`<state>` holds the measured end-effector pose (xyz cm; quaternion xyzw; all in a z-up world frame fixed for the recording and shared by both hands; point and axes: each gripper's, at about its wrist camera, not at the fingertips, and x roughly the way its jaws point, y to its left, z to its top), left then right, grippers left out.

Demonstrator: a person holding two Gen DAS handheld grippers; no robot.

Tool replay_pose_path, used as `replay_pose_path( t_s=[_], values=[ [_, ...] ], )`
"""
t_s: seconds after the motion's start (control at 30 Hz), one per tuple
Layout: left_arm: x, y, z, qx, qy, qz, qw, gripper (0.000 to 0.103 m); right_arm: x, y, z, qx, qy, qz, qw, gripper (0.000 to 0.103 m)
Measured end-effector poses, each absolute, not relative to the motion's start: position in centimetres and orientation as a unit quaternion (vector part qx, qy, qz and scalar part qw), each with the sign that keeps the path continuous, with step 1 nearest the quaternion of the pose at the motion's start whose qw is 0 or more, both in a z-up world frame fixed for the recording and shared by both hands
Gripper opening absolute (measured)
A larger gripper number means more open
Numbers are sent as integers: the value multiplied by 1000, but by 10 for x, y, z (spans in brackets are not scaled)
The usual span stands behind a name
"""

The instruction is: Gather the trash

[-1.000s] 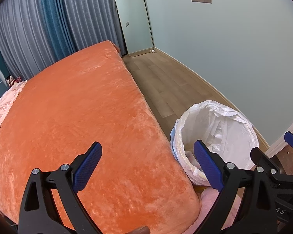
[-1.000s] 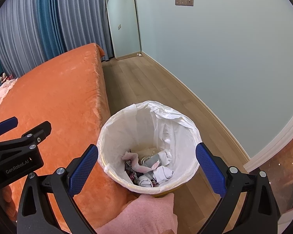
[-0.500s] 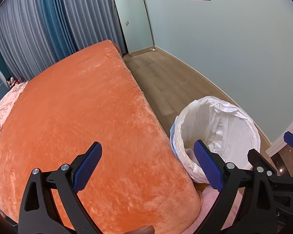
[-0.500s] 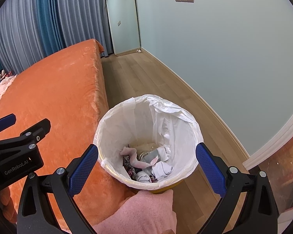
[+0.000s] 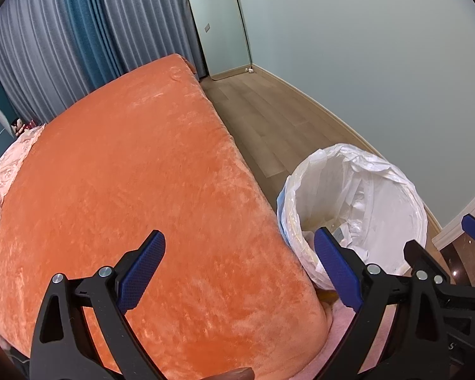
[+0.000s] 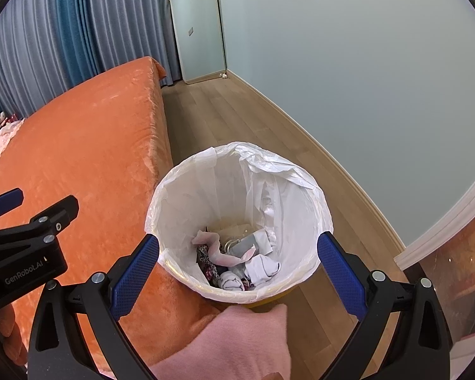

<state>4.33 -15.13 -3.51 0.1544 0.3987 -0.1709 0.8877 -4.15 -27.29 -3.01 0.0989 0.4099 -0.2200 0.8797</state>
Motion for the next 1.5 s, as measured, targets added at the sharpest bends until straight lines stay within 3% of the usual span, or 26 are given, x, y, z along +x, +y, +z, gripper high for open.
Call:
replay_pose_path(
  t_s=[1.5],
  values=[
    [35,-156,-39,167,406,-151,886,90,-48,-274,-33,102,410,-215,880,96]
  ],
)
